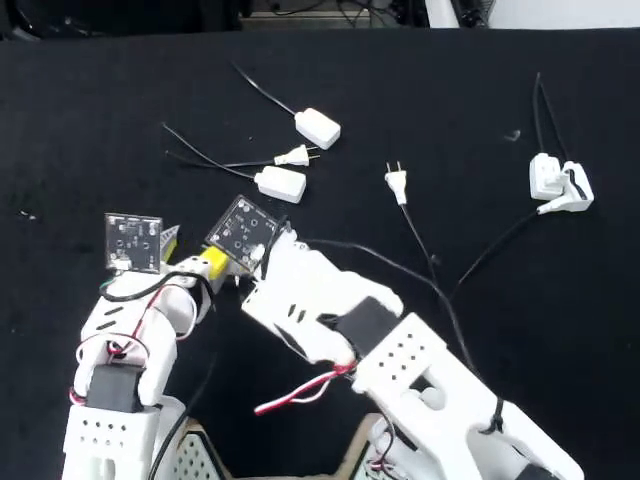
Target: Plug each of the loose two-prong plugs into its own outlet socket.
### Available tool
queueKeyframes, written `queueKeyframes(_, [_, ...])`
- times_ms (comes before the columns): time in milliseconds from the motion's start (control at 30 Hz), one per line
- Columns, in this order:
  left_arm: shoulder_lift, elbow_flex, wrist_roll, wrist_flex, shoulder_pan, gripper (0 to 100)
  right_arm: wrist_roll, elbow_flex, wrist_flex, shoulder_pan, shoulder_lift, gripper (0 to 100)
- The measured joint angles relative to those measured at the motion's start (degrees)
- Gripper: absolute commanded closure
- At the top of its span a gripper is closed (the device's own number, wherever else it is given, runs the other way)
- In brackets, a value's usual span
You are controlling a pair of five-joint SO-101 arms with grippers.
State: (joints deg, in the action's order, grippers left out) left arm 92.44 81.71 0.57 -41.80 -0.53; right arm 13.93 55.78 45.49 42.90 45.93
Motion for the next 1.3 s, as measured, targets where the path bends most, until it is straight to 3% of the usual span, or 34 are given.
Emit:
queueKeyframes(1033, [0.44, 7.03, -0.26, 0.00, 2.37, 74, 1.93, -2.81, 0.97, 0.26, 0.26, 98.8])
queueKeyframes(1167, [0.44, 6.15, -0.44, -0.18, 3.34, 74, 5.71, -3.60, 5.27, 0.18, 0.26, 98.8])
queueKeyframes(1300, [0.35, 5.89, -0.44, -1.14, 8.35, 74, 14.33, -7.30, 13.01, -0.26, 0.26, 98.8])
